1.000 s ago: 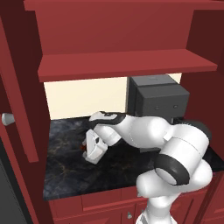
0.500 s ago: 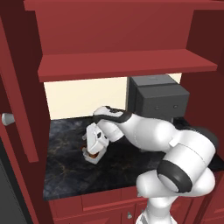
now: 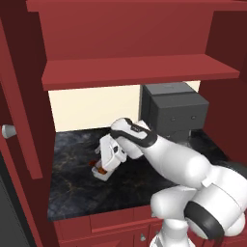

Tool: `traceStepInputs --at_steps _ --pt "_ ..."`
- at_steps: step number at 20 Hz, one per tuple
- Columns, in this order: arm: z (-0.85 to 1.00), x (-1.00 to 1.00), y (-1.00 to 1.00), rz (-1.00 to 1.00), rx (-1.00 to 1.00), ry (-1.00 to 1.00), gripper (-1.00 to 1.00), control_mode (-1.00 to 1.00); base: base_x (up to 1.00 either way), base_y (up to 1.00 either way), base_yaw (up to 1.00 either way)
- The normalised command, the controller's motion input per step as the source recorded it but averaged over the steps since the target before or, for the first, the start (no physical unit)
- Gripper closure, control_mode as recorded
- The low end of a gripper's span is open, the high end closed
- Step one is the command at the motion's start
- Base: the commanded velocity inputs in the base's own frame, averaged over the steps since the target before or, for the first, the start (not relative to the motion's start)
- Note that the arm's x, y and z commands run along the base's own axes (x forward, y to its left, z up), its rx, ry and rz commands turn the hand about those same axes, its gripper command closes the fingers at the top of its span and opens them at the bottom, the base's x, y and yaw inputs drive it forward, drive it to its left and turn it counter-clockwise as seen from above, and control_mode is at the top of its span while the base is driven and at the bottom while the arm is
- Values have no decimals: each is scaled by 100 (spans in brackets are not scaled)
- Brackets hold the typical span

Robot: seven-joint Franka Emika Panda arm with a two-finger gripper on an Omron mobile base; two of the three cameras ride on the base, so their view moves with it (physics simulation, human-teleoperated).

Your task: Retrieve the tupperware from the cabinet, then place the raw meat into the tupperware to avoid contamination.

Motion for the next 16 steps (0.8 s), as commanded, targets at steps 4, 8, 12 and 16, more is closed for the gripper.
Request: traceStepInputs --at_steps 4,8,12,16 --pt "40 -23 -31 1 -7 -13 -100 -100 0 0 0" --pt "32 -3 -37 10 -14 -22 -100 -100 0 0 0" --pt "18 -1 -46 23 -20 -27 -100 -100 0 0 0" --pt "5 -4 -40 31 -23 -26 -100 -100 0 0 0"
